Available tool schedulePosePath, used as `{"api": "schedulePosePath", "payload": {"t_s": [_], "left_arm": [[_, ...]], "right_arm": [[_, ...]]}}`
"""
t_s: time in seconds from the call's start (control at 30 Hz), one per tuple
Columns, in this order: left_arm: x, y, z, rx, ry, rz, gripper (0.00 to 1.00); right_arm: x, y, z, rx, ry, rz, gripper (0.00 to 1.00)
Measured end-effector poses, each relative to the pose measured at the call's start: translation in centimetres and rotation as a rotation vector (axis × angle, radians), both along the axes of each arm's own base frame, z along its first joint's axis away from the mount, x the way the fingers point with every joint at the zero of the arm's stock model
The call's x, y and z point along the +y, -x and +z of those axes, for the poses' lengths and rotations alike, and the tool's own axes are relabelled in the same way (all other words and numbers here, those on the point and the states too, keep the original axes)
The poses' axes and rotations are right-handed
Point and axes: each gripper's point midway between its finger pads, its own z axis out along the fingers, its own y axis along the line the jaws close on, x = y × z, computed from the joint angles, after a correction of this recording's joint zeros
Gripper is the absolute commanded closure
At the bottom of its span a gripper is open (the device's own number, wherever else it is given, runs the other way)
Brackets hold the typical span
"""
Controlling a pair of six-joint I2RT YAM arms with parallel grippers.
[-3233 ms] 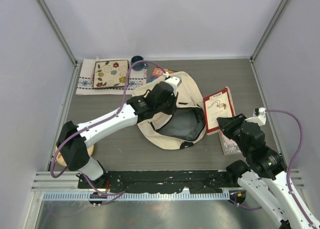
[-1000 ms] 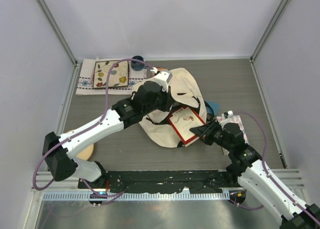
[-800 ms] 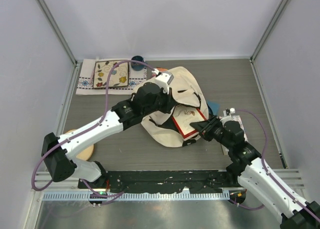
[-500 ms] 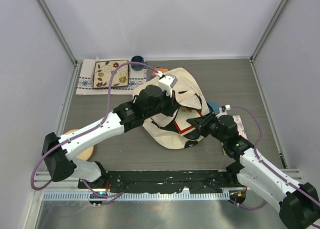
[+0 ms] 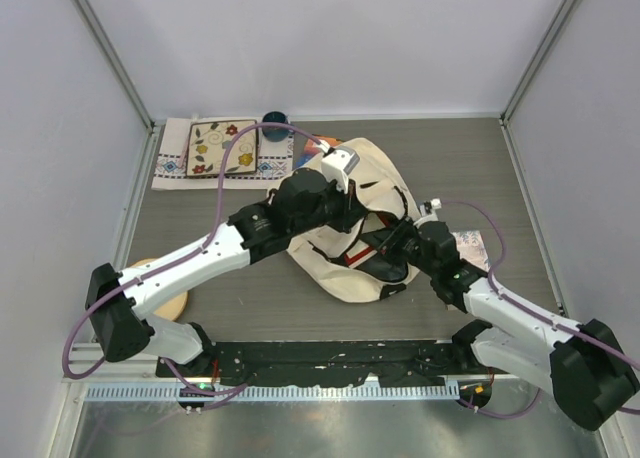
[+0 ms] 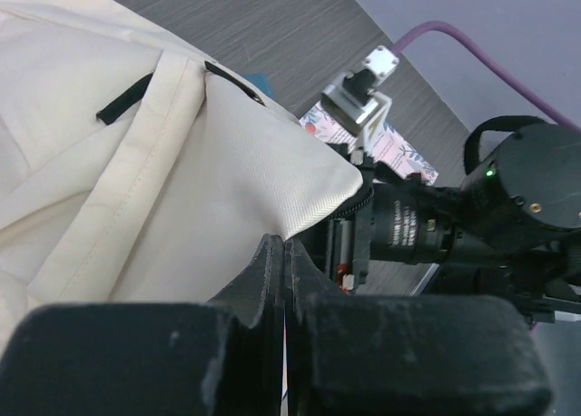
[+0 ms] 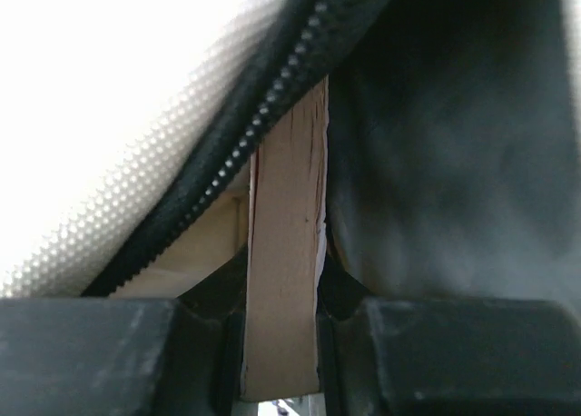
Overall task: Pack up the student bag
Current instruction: Place the book in the student bag.
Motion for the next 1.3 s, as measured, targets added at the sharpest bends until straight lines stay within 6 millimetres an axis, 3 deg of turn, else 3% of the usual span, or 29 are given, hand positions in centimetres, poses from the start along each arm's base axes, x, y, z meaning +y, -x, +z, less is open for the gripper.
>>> {"api": "schedulePosePath", "payload": {"t_s": [0.2,0.57,0.83,1.03,1.3], "left_arm": [[-0.3,0.3,0.8,-0.003,0.020,-0.022,1.00],[0.4,1.3,4.3,-0.029,0.097,-0.036,1.00],[0.2,3.3,7.5,-0.071,0.145,-0.117,1.00],[1.0,5.1,8.8,-0.117,0.125,-0.161,1.00],[6.0,5.3,12.6,-0.234,0.085,-0.063,1.00]], "right_arm": [[2.4,0.1,0.3,-0.133,0.074,0.100,0.99],[1.7,-2.8,2.0,-0.296,0.081,-0.035,0.99],[3.4,-3.9,3.4,-0.360,0.049,-0.029,0.99],[6.5,-4.5,5.1,-0.401,0.019,0.017,0.99],[14.0,-4.7,9.0,-0.489,-0.079,0.131,0.99]]}}
